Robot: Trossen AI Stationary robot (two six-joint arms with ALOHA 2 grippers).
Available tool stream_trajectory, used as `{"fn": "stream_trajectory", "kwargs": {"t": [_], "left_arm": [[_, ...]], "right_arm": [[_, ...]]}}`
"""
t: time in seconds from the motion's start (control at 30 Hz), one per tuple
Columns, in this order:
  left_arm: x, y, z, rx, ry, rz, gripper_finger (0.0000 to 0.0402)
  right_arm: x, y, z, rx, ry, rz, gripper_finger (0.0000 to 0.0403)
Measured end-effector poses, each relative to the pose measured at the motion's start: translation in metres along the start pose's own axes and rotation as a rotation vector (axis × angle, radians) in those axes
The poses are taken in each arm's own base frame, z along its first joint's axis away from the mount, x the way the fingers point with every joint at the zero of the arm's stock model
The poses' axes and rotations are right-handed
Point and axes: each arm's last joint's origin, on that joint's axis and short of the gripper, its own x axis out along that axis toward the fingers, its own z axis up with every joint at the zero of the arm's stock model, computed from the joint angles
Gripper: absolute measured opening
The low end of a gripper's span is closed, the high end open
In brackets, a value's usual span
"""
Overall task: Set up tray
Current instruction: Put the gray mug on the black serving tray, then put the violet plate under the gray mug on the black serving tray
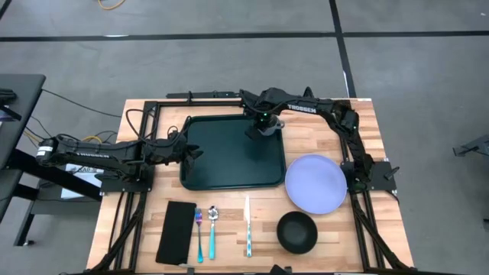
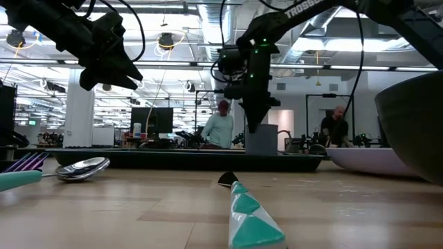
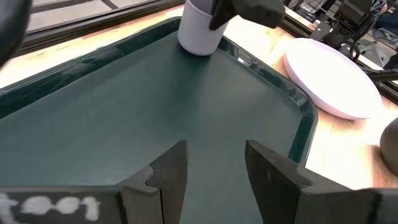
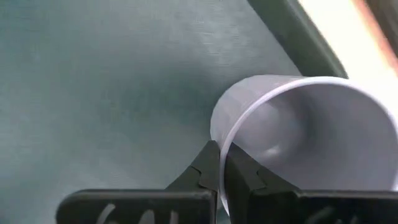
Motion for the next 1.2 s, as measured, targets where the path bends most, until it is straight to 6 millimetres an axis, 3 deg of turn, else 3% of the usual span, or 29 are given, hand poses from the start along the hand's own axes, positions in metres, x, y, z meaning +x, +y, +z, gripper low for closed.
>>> {"fn": "stream_trajectory", "kwargs": {"t": [0.4, 0.77, 1.0, 1.2], "left_arm": [[0.000, 0.000, 0.000, 0.001, 0.002, -0.002, 0.0149], [0.000, 0.000, 0.000, 0.002, 0.001, -0.001, 0.0149], [0.000, 0.000, 0.000, 0.006, -0.001, 0.002, 0.0149], [0.000, 0.000, 0.000, 0.012, -0.001, 0.002, 0.0149]], "right_arm": [[0.003, -0.005, 0.002, -0.008, -0.011, -0.043, 0.0024], [-0.004, -0.001, 0.003, -0.034, -0.052, -0.078, 0.0122], [-0.045, 0.003, 0.009, -0.041, -0.111, -0.097, 0.0175], [-0.097, 0.029, -0.007, 0.032, -0.066, -0.032, 0.0195]]}}
